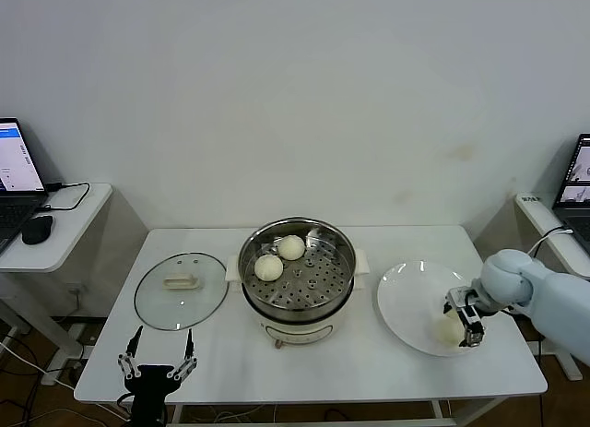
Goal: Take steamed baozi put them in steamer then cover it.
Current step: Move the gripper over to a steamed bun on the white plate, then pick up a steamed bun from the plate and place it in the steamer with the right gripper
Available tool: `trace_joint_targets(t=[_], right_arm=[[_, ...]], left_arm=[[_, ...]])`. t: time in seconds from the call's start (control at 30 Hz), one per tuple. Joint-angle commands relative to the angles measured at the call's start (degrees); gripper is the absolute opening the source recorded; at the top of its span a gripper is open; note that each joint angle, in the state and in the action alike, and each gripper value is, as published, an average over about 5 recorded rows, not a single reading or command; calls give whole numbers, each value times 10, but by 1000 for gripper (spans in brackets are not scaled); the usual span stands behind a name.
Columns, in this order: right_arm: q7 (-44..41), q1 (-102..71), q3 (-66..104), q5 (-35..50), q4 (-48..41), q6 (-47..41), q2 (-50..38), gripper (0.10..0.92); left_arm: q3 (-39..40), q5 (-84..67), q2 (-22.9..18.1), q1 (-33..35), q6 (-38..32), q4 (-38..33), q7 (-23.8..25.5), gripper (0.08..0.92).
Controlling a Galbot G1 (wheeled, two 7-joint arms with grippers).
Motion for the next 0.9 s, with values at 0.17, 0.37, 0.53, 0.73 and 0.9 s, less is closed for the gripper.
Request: trace_joint_targets(t=[0.17, 0.37, 0.53, 0.73, 0.9], right_arm=[[8, -25, 18, -8, -28, -2, 22, 699], [6, -20, 18, -3, -27, -3, 22, 649], [5, 1, 12, 9, -20, -5, 15, 581], [-3, 88, -26, 51, 5, -12, -8, 561], [-13, 181, -38, 104, 12, -22, -11, 565]], left_arm=[[1, -1, -1, -3, 0, 3, 0, 823], [-2, -2, 0, -1, -1, 3, -1, 823], [-2, -3, 0, -3, -1, 2, -1, 823], [-2, -4, 1, -4, -1, 0, -1, 823], [-4, -7, 5, -5, -1, -2, -1, 823]])
